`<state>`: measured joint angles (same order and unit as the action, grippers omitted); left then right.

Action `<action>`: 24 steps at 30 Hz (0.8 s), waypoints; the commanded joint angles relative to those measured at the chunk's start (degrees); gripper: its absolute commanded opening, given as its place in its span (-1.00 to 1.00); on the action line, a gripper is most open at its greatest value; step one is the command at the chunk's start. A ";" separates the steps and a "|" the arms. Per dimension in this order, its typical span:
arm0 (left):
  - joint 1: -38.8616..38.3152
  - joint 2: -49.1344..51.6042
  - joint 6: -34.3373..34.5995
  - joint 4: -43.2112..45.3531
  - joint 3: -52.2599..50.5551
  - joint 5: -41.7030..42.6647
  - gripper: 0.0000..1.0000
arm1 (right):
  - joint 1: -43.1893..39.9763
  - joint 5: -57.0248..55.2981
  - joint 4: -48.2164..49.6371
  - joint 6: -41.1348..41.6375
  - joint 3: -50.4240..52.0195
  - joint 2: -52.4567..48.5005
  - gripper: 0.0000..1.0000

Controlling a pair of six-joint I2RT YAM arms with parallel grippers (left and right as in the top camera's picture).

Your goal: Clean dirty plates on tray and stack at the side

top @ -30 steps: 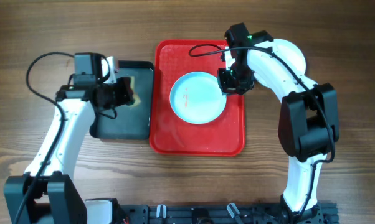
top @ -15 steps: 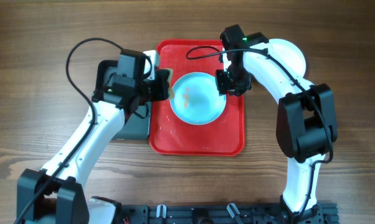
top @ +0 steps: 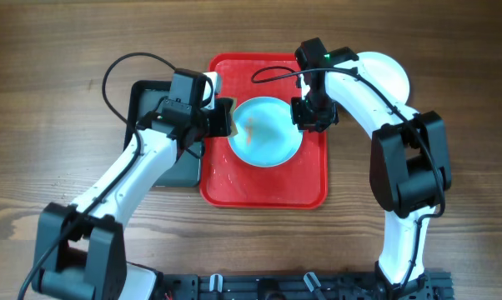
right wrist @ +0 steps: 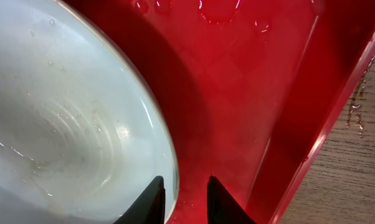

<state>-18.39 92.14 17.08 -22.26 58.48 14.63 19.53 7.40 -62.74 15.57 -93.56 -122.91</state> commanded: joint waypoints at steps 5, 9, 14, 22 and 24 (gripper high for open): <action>-0.15 2.84 0.50 2.80 -0.42 -0.57 -0.92 | 0.96 -1.01 0.17 1.05 0.33 0.98 -0.91; -0.17 3.67 0.50 2.80 -0.42 -0.52 -0.92 | 1.62 -1.03 0.57 1.38 0.33 0.98 -0.90; -0.85 3.67 0.46 3.04 -0.42 -0.55 -0.92 | 1.62 -1.25 0.68 1.42 0.33 0.98 -0.51; -1.09 3.67 -0.15 3.67 -0.42 -0.55 -0.92 | 1.64 -0.96 4.00 1.09 2.82 0.96 -0.88; -1.09 3.67 -0.13 3.89 -0.35 -0.55 -0.92 | 1.62 -0.96 4.02 0.92 2.82 1.11 -0.91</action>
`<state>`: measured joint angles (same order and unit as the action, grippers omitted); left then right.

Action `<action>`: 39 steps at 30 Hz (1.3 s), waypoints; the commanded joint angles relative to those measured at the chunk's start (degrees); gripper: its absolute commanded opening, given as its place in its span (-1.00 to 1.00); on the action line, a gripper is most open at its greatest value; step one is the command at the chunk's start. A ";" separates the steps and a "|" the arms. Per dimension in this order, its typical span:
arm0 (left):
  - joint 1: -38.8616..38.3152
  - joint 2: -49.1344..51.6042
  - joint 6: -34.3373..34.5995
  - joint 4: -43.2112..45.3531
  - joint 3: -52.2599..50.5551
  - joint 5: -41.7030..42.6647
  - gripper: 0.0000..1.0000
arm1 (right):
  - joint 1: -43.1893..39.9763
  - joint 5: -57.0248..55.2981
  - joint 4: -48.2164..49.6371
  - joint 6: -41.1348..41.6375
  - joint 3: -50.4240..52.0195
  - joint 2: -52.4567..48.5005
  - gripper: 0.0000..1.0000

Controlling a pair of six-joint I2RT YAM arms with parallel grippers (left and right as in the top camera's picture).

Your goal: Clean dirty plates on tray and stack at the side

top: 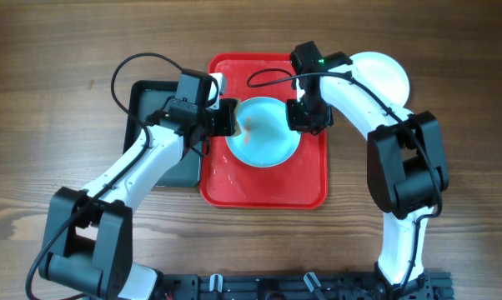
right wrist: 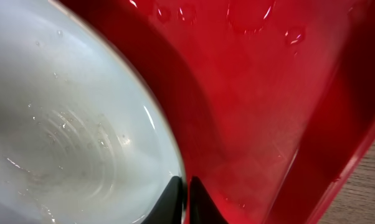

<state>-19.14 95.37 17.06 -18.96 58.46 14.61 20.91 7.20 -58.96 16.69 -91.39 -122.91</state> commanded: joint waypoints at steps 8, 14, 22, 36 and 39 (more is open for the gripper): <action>0.31 0.44 1.29 -0.55 -0.22 1.46 -0.92 | 0.26 5.53 1.53 -3.82 0.68 1.16 -0.91; 3.56 0.44 1.60 -8.74 6.80 7.80 -0.92 | 0.24 5.46 1.51 -3.91 0.68 1.16 -0.91; 1.62 1.66 1.86 -13.46 8.02 1.88 -0.92 | 0.26 5.29 1.53 -3.87 0.68 1.16 -0.91; 0.85 8.79 -1.86 -10.36 8.02 0.94 -0.92 | 0.26 5.29 1.53 -3.87 0.68 1.16 -0.91; 0.87 9.62 -1.88 -9.60 8.02 0.90 -0.92 | 0.26 5.29 1.53 -3.89 0.68 1.16 -0.91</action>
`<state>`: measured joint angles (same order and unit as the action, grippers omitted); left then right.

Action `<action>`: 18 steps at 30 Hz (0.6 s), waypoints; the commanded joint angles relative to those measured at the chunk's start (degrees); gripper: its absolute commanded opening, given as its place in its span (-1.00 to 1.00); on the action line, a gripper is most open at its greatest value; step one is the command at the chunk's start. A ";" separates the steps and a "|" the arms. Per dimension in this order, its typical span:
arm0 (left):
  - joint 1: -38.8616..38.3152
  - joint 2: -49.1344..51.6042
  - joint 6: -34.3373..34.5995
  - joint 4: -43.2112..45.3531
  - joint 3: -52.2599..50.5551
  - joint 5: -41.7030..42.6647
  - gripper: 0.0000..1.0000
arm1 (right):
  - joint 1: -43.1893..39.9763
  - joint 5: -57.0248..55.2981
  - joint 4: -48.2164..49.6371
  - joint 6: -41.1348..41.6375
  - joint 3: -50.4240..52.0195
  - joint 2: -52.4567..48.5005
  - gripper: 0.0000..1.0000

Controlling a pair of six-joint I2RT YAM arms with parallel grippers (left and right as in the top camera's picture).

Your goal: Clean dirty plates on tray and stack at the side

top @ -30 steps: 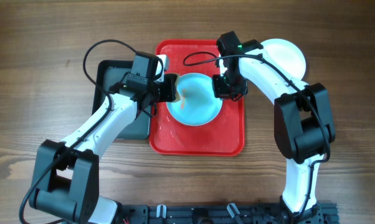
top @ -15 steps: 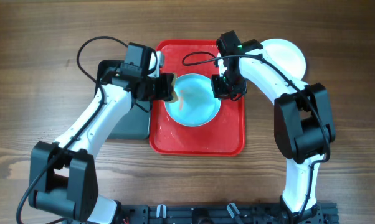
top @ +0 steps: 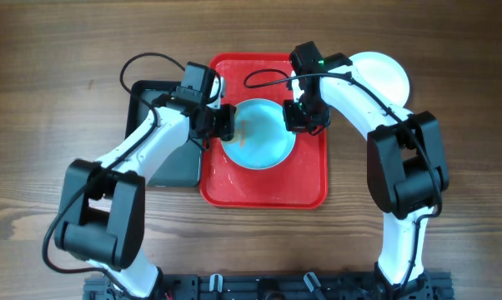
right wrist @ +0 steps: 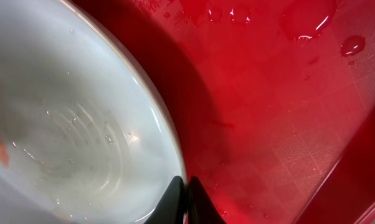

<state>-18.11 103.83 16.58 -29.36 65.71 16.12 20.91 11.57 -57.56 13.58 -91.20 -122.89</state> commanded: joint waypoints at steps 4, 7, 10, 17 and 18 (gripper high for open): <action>-0.17 1.20 -1.38 1.49 0.76 -0.61 -0.92 | 0.26 0.90 0.15 -0.79 0.48 1.14 -0.91; -0.17 1.20 -1.38 1.44 0.61 -0.61 -0.92 | 0.26 0.92 0.15 -0.79 0.48 1.14 -0.91; -0.17 1.20 -1.38 1.49 0.59 -0.81 -0.92 | 0.26 0.90 0.15 -0.79 0.48 1.14 -0.91; -0.17 1.42 -1.36 2.56 -1.14 -1.46 -0.92 | 0.26 0.87 0.15 -0.79 0.48 1.14 -0.91; -0.17 1.57 -1.36 2.75 -1.16 -1.70 -0.92 | 0.26 0.90 0.17 -0.79 0.48 1.14 -0.91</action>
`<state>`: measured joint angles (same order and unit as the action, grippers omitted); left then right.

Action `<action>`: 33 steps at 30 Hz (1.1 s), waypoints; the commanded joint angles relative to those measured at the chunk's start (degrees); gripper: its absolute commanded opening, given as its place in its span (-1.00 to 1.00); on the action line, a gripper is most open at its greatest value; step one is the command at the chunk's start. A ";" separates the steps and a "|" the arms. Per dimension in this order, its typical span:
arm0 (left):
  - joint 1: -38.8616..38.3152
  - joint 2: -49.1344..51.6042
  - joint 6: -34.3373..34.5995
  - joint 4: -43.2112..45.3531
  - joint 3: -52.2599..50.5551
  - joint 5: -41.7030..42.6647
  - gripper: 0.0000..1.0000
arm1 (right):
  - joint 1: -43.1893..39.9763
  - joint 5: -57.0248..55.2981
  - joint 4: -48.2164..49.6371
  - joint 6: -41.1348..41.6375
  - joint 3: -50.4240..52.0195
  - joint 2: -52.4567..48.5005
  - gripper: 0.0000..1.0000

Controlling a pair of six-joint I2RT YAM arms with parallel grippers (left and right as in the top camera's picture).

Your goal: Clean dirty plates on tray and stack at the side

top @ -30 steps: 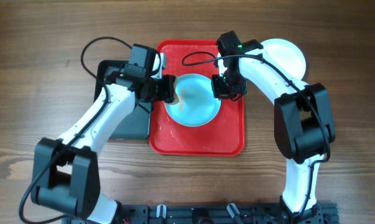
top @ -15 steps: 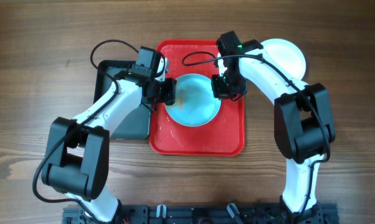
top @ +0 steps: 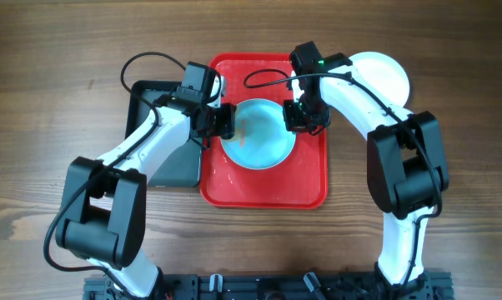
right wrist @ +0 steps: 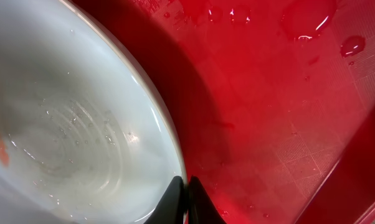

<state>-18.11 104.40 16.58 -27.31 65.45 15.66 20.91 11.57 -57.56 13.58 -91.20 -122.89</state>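
Note:
A pale blue plate (top: pixel 259 140) lies on the red tray (top: pixel 268 190). An orange smear (top: pixel 245 128) shows near its left side, and it appears again at the left edge of the right wrist view as a smear. Water droplets cover the plate (right wrist: pixel 69 112). My right gripper (top: pixel 305 117) is shut on the plate's right rim, its fingertips (right wrist: pixel 182 182) pinched over the edge. My left gripper (top: pixel 221 125) sits at the plate's left rim; its jaws and anything in them are too dark to make out.
A clean white plate (top: pixel 389 73) rests on the wooden table right of the tray. A dark rectangular tray (top: pixel 180 171) lies left of the red one, under my left arm. Water drops (right wrist: pixel 306 15) dot the wet tray floor (right wrist: pixel 268 93).
At first my right gripper stood open astride the plate's right rim, with my left gripper at its left edge. Then the right one was shut on the rim. Later plate and gripper sat a little further left, away from the tray's right wall, and they remain there.

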 commanded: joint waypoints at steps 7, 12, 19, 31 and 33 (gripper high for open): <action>-0.17 2.91 -1.36 3.15 -0.90 -1.64 -0.92 | 0.26 0.90 0.15 -0.76 0.48 1.14 -0.91; -0.17 5.27 -1.36 3.93 -0.90 -1.86 -0.92 | 0.26 0.87 0.33 -0.79 0.48 1.14 -0.91; -0.17 8.59 -1.38 4.61 -0.90 -2.93 -0.92 | 0.26 0.48 0.42 -0.76 0.48 1.14 -0.91; -1.11 10.01 -0.90 1.88 -0.90 0.26 -0.92 | 0.26 0.50 0.52 -0.76 0.48 1.14 -0.91; -1.68 10.01 0.74 0.76 -0.90 0.42 -0.92 | 0.26 0.50 0.48 -0.79 0.48 1.14 -0.91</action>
<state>-18.37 111.07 16.62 -23.83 66.00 15.11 20.91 11.55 -57.34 13.58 -91.20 -122.89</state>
